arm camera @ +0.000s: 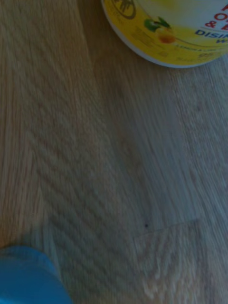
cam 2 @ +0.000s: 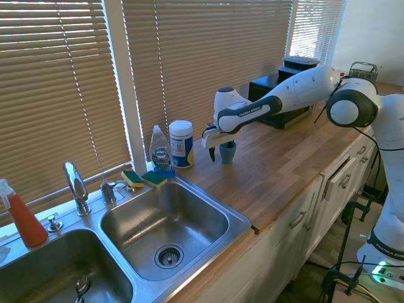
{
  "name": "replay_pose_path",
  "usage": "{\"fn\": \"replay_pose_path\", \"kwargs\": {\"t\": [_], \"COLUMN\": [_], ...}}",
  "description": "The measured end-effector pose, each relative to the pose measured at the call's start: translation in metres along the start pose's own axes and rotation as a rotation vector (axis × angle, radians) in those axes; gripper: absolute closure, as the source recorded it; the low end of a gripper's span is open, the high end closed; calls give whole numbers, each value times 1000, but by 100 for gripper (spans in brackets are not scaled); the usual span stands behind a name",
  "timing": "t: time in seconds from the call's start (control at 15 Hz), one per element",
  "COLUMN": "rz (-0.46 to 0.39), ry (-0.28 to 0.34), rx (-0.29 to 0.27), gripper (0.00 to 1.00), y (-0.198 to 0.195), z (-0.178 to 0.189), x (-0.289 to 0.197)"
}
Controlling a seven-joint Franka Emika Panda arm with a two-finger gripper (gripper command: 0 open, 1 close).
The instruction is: Put the mug in the sink
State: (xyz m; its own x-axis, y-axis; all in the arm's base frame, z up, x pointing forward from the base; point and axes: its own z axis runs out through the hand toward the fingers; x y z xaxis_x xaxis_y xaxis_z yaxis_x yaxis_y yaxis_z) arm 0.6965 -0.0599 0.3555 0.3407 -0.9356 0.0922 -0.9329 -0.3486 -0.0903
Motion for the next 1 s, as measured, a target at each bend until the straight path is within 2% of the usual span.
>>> {"fn": "replay_pose_path", "kwargs": {"t": [1.0], "rz": [26], "ry": [-23], "rx": [11], "gripper": [100], "y": [3], "z": [1], "x": [7]}}
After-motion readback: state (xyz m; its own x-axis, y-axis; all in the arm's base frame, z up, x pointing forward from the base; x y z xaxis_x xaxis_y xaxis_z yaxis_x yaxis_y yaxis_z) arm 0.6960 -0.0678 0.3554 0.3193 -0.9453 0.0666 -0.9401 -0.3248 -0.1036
